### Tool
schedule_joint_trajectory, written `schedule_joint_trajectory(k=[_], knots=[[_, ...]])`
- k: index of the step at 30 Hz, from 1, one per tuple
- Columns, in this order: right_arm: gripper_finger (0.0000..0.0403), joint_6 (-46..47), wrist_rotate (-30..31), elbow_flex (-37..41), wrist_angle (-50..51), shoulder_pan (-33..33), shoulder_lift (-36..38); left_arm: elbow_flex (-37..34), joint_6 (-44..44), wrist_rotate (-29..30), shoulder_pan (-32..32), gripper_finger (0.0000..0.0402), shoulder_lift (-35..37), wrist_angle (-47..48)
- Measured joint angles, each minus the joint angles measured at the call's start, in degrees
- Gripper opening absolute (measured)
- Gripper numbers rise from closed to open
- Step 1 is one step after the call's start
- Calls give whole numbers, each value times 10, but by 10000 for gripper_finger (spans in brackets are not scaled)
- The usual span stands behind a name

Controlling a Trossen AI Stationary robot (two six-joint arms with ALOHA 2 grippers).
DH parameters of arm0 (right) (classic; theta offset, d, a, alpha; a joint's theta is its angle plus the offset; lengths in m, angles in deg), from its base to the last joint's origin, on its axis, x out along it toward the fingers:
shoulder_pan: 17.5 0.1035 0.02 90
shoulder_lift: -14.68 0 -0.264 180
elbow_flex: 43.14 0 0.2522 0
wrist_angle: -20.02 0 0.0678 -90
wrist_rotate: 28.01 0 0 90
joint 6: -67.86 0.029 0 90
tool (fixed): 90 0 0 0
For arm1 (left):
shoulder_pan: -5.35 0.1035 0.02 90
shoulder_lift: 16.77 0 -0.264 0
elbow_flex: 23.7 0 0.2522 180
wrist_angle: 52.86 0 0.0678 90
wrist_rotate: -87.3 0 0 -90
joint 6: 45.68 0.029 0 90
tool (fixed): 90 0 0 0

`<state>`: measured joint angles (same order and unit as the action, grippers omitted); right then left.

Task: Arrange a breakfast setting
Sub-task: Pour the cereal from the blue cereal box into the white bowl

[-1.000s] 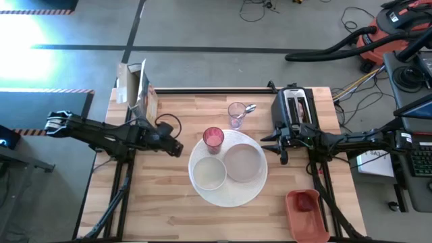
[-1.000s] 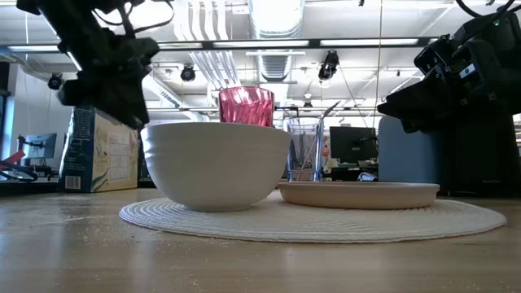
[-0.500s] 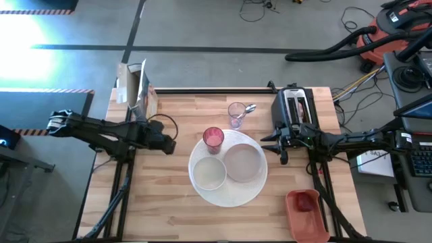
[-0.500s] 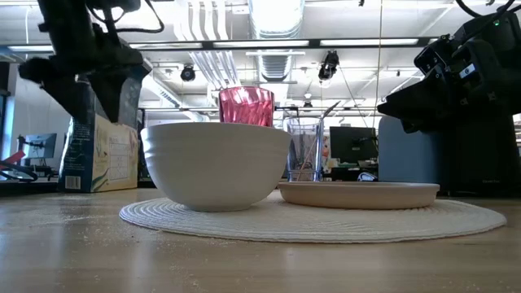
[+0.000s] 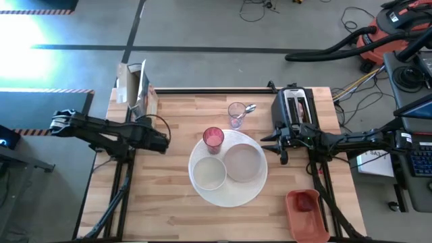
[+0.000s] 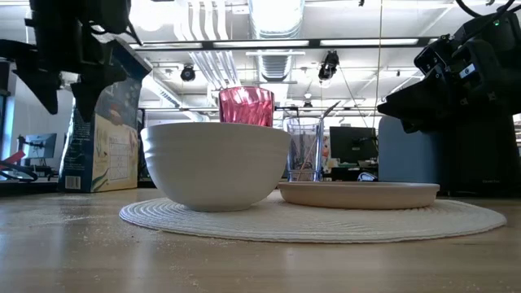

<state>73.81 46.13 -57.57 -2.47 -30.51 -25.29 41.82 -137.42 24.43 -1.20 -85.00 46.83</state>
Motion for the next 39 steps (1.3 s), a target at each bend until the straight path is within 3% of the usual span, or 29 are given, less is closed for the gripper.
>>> schedule_joint_trajectory(k=[11,20,28,39], knots=[[139,0,0,0,0,0,0,-50,-105,79,4,301,1,4],[139,0,0,0,0,0,0,-50,-108,129,34,305,1,5],[139,0,0,0,0,0,0,-55,-46,140,96,304,2,-20],[139,0,0,0,0,0,0,-125,37,177,169,304,1,-161]])
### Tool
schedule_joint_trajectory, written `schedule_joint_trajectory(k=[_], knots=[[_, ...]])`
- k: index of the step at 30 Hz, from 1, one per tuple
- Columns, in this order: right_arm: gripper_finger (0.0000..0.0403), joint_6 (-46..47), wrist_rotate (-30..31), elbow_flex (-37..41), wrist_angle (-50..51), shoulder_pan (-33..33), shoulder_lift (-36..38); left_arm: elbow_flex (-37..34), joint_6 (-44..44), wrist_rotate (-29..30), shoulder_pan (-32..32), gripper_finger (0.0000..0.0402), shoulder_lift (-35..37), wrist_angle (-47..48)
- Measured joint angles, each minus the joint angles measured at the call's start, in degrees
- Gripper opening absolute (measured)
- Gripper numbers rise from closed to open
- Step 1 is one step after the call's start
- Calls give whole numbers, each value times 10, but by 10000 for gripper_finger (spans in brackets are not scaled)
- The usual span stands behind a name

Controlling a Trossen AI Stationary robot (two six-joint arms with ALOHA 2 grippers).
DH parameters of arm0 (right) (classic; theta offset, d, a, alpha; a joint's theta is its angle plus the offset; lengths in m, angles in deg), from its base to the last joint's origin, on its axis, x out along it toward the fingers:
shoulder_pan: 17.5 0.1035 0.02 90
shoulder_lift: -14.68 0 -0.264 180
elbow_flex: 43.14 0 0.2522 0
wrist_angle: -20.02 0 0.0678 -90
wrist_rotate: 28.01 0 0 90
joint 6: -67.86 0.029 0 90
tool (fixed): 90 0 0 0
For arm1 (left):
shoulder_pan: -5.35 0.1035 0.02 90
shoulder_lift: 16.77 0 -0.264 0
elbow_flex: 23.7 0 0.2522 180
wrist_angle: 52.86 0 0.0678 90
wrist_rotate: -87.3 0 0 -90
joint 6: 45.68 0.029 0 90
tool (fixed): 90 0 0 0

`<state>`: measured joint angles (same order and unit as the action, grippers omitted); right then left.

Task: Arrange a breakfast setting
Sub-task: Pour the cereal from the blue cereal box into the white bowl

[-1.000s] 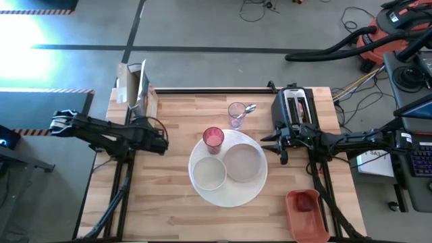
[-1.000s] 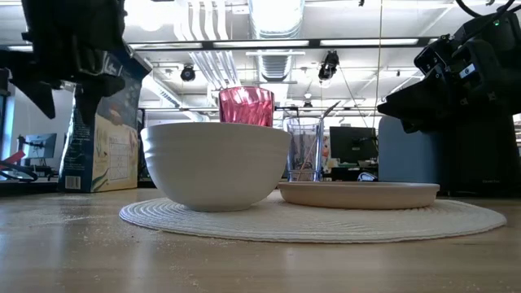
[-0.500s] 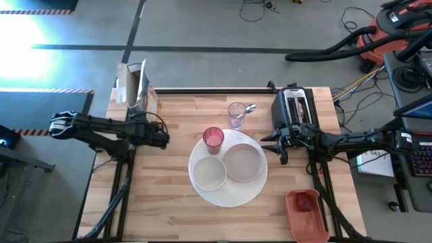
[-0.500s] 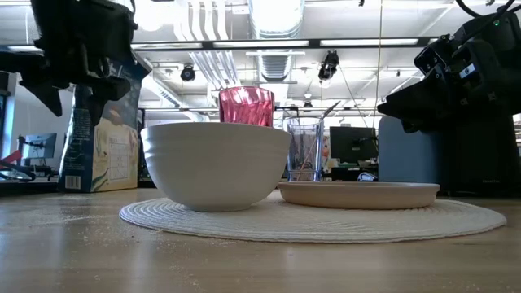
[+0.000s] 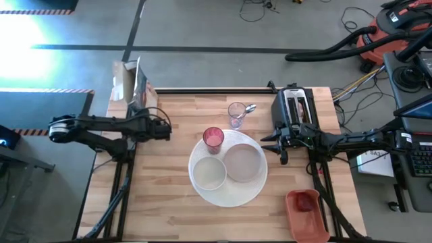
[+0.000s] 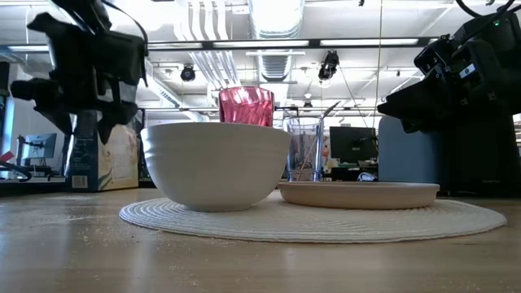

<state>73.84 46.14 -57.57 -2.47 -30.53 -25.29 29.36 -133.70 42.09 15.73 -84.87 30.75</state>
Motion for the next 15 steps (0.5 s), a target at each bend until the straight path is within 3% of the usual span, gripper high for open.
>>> schedule_joint_trajectory(k=[6,15], knots=[[139,0,0,0,0,0,0,-37,20,14,12,304,0,-71],[139,0,0,0,0,0,0,-45,18,51,23,304,-1,-90]])
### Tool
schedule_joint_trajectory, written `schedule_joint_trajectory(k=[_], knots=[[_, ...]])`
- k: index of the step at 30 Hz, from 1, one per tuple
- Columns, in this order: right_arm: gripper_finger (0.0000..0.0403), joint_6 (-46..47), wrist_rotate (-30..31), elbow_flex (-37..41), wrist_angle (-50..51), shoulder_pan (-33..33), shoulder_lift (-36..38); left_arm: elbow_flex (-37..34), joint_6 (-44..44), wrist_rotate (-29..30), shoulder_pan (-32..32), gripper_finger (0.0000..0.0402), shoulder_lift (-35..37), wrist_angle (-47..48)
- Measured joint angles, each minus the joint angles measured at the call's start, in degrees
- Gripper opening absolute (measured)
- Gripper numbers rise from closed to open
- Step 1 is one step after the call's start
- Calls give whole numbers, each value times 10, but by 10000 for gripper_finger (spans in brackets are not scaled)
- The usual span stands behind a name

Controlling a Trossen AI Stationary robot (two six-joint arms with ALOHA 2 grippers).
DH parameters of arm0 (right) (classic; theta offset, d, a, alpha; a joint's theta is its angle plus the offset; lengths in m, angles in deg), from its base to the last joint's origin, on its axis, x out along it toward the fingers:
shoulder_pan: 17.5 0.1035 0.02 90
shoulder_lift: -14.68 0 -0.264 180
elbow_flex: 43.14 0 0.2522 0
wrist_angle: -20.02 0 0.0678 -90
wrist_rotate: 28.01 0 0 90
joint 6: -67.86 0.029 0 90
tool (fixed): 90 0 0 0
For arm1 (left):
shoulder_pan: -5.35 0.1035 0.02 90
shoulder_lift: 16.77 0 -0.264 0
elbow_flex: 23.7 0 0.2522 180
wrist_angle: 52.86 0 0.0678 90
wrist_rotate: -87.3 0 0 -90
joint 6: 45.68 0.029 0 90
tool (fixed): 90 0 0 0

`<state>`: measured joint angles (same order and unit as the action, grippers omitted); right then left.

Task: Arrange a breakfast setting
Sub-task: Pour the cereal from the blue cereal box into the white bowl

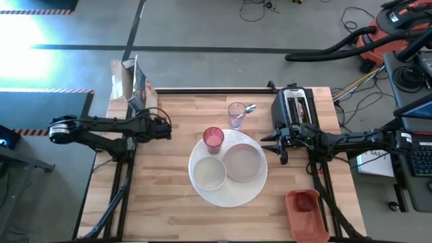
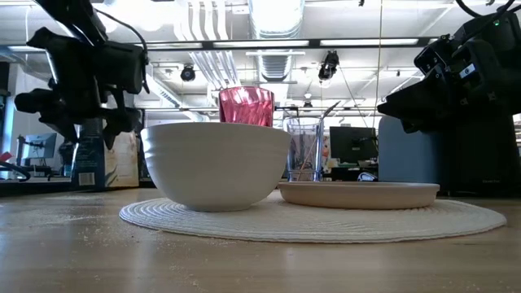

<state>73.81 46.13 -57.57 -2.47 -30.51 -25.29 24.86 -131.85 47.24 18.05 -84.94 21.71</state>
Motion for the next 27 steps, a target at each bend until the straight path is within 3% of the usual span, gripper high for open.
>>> schedule_joint_trajectory(k=[16,27], knots=[[139,0,0,0,0,0,0,-42,13,15,9,304,0,-96],[139,0,0,0,0,0,0,-57,2,59,9,304,0,-129]])
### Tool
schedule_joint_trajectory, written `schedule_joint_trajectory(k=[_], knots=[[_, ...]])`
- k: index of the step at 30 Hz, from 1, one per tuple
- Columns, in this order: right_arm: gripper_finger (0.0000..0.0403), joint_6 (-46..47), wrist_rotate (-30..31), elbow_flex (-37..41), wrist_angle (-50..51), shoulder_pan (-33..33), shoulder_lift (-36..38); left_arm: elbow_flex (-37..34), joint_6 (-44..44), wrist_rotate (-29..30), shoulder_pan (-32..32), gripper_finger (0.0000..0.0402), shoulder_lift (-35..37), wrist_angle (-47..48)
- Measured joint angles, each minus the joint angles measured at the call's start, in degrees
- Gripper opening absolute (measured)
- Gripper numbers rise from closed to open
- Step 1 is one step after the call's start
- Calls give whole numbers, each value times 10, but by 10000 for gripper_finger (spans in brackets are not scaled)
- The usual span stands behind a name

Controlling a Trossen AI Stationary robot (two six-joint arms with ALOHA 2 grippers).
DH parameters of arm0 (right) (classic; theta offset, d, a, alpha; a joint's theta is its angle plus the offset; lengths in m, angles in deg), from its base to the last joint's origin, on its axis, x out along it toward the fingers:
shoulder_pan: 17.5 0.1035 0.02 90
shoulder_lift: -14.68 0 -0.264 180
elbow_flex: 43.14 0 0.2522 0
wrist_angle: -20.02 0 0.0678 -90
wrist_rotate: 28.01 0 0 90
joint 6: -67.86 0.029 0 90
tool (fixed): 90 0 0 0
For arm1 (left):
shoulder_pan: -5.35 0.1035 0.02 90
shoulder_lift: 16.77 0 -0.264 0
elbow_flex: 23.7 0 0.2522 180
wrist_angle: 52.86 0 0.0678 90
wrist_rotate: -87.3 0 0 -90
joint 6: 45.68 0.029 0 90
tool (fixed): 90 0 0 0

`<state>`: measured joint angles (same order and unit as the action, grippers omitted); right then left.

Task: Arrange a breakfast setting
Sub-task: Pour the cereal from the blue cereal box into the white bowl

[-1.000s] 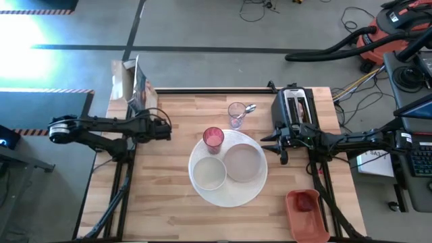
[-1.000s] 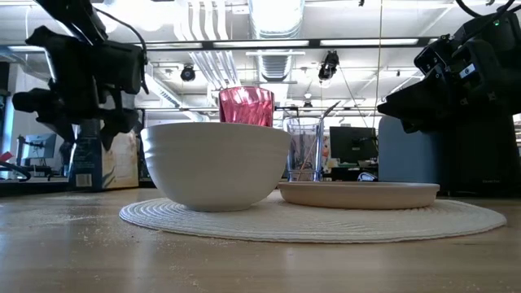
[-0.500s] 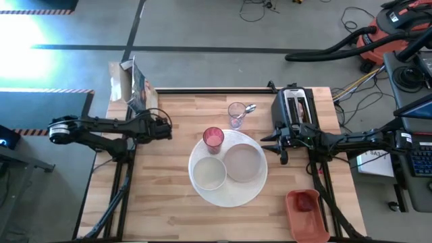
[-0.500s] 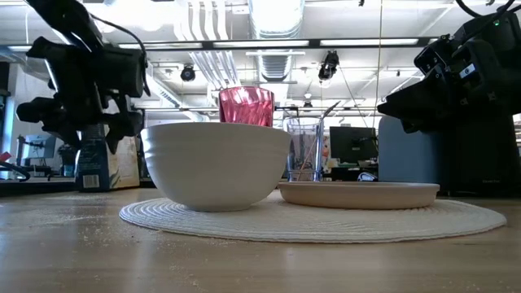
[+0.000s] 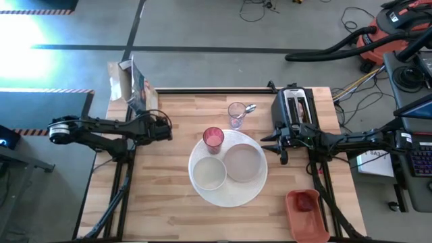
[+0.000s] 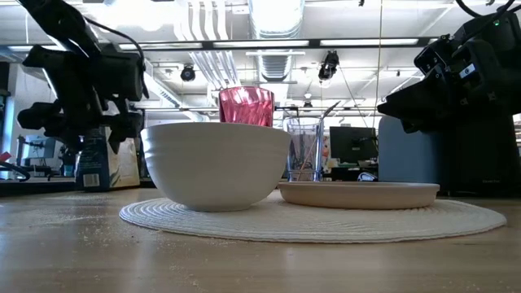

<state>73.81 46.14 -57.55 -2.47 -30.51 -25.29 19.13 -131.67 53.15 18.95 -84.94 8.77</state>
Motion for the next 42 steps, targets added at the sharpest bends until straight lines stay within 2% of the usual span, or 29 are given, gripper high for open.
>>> schedule_joint_trajectory(k=[3,8,14,24,27,32,42], knots=[[139,0,0,0,0,0,0,7,9,-13,0,304,0,0],[139,0,0,0,0,0,0,34,32,-69,0,304,0,8],[139,0,0,0,0,0,0,70,30,-135,0,304,0,63],[139,0,0,0,0,0,0,106,20,-195,0,304,0,134],[139,0,0,0,0,0,0,115,6,-196,0,304,0,168],[139,0,0,0,0,0,0,109,-15,-151,0,304,-1,178],[139,0,0,0,0,0,0,117,-33,-153,-1,304,-44,187]])
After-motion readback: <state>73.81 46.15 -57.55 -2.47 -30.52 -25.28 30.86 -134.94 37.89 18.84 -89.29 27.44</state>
